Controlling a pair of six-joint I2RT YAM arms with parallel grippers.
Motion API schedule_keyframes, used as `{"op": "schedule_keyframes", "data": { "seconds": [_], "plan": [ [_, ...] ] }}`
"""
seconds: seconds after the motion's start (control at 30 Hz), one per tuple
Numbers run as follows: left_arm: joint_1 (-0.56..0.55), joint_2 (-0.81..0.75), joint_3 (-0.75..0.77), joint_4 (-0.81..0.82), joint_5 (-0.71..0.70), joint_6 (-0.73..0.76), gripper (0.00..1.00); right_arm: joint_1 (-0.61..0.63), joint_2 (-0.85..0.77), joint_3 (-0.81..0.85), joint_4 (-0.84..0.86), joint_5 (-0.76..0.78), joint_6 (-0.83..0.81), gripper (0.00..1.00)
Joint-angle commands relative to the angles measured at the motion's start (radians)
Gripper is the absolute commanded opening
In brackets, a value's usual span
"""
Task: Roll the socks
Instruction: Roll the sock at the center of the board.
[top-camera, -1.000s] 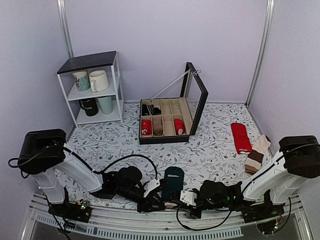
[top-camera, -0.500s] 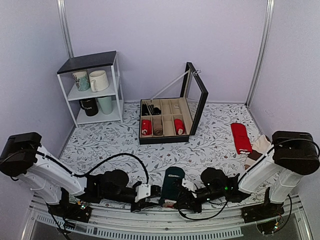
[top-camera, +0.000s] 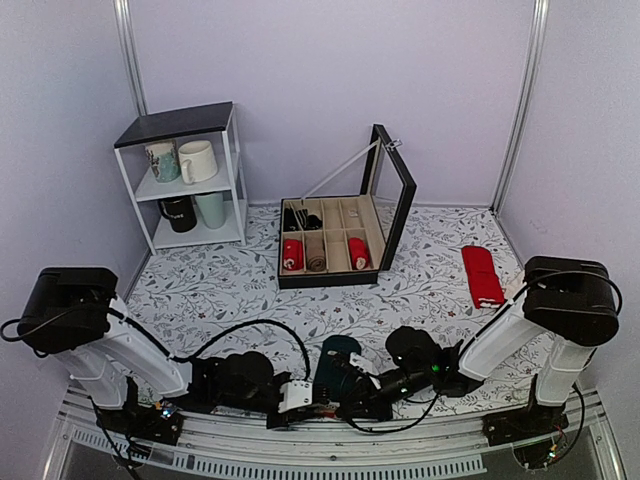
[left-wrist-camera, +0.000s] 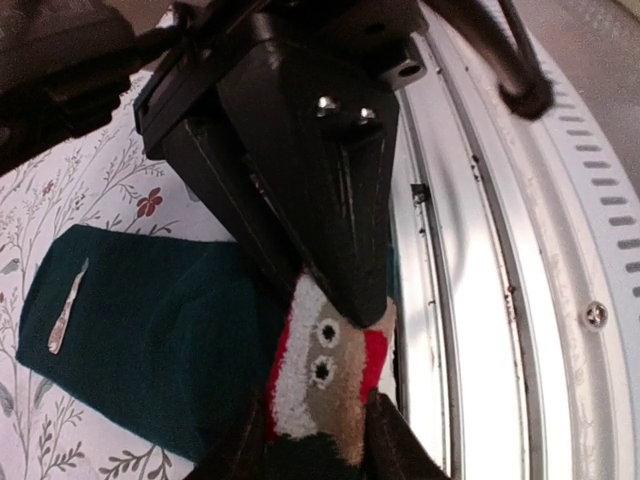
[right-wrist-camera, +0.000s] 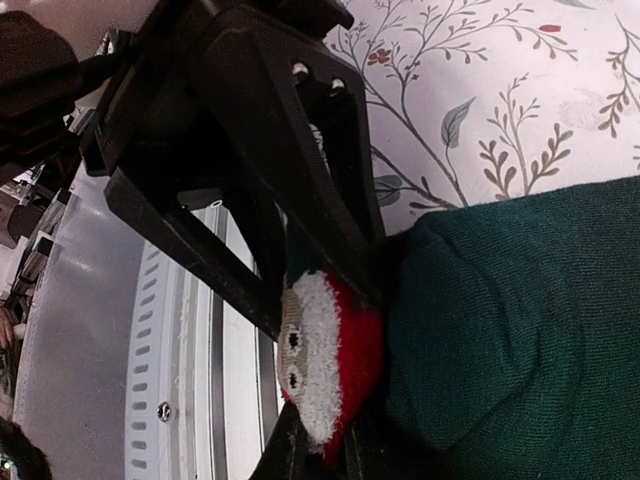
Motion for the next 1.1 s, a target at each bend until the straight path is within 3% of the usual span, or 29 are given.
{"op": "schedule_keyframes", "data": {
  "seconds": [0.0,0.13,0.23,0.33,0.47,0.5,0.53,0.57,0.67,0.77,1.07],
  "plan": [
    [-0.015,0.017,0.017,0.008,-0.009,-0.017,0.27,-0.002,0.064,-0.034,-0.206,0.004,0.018,0.09],
    [-0.014,0.02,0.019,0.002,0.01,-0.028,0.02,-0.003,0.072,-0.035,-0.206,0.002,0.018,0.09],
    [-0.015,0.02,0.031,-0.027,0.036,-0.042,0.0,-0.003,0.071,-0.028,-0.209,0.004,0.02,0.12],
    [-0.007,0.004,0.034,-0.06,0.049,-0.091,0.0,-0.004,0.015,-0.03,-0.22,0.051,0.027,0.23],
    [0.026,-0.009,0.045,-0.137,0.095,-0.192,0.0,-0.002,-0.207,-0.078,-0.223,0.212,0.011,0.4],
    [0.033,-0.008,0.047,-0.163,0.108,-0.211,0.0,0.004,-0.275,-0.098,-0.216,0.27,0.003,0.47],
    [0.04,-0.009,0.048,-0.179,0.121,-0.227,0.0,0.016,-0.338,-0.117,-0.211,0.325,-0.018,0.88],
    [0.046,-0.007,0.047,-0.188,0.137,-0.244,0.0,0.029,-0.397,-0.131,-0.209,0.383,-0.038,0.98],
    [0.067,0.013,0.041,-0.199,0.183,-0.282,0.0,0.089,-0.5,-0.152,-0.203,0.508,-0.148,1.0],
    [0.084,0.051,0.039,-0.197,0.208,-0.309,0.0,0.18,-0.503,-0.139,-0.202,0.633,-0.295,1.0],
    [0.124,0.125,0.051,-0.17,0.278,-0.368,0.0,0.368,-0.223,0.002,-0.258,0.924,-0.443,0.98]
  ]
}}
